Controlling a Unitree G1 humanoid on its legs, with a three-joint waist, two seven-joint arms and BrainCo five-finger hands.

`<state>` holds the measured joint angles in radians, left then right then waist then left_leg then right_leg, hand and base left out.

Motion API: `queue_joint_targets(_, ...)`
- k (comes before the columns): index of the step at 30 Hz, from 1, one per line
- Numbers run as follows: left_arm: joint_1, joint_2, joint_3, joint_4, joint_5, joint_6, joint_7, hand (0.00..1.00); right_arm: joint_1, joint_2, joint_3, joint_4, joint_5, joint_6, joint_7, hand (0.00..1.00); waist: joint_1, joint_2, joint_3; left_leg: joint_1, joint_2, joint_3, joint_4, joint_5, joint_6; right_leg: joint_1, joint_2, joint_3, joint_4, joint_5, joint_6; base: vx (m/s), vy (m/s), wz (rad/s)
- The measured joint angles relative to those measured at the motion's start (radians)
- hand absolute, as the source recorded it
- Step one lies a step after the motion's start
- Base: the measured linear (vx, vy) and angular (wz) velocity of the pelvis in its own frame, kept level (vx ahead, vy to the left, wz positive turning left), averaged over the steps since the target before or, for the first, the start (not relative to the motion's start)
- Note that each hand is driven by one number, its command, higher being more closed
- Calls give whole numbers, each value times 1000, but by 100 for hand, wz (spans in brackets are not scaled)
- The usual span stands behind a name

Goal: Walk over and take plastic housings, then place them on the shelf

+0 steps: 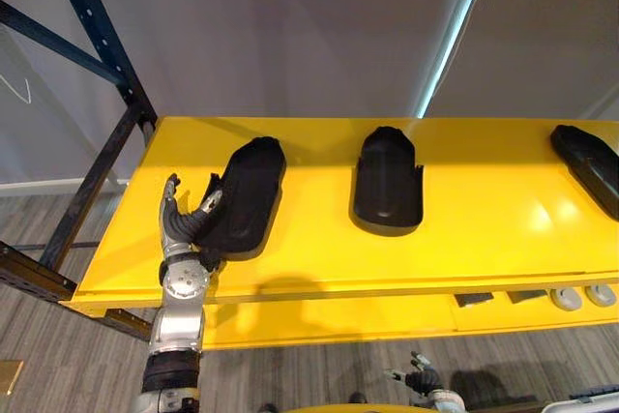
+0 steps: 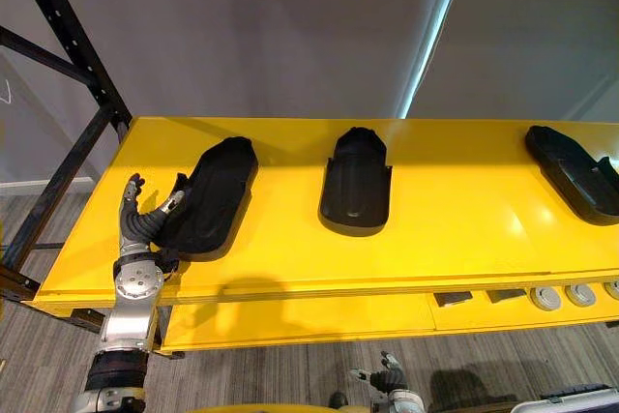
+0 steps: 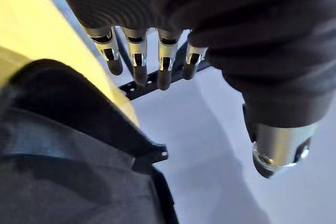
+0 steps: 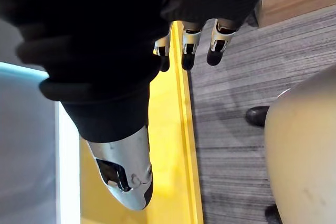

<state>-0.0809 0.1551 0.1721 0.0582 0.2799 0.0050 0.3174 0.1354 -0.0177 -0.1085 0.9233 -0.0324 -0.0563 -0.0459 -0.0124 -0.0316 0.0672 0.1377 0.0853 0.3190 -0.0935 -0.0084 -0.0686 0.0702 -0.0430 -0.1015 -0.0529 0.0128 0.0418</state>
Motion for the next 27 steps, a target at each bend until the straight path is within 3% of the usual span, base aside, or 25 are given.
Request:
queue_joint_targets(5,116,-57,-40,-205,21,-49,34,0,-3,5,0,18,1,-8,-16,0,3,2,1,0,1,-10,0,0,0,14,-2,-2,-2,0,0,-11,-24,7)
queue_joint_targets(10,262,-108,-100,-360,58,-102,35,0,-2,8,-8,34,1,-16,-21,0,26,-1,4,-5,6,-13,6,-3,1,14,-8,-2,0,-2,3,-38,-21,2)
queue_joint_targets(11,296,-124,-101,-377,69,-113,35,100,-2,10,-11,33,1,-16,-22,0,29,-1,5,-14,9,-16,7,-8,0,14,-9,-3,3,-5,5,-46,-25,7)
queue_joint_targets(18,419,-170,-106,-384,86,-130,33,100,14,13,-7,9,1,-17,-47,0,38,-2,6,-35,20,-18,69,-47,0,11,-12,-9,35,-31,10,-13,-7,3)
queue_joint_targets(20,419,-174,-126,-383,86,-130,31,100,27,13,-7,-6,1,-16,-48,0,55,-2,6,-44,23,-17,90,-60,0,11,-12,-9,35,-31,10,0,0,0)
queue_joint_targets(27,418,-192,-165,-330,87,-130,-21,100,34,21,-3,-17,1,-13,-52,0,57,-4,5,-65,36,-14,139,-90,-1,12,-11,-10,40,-31,10,7,-2,0)
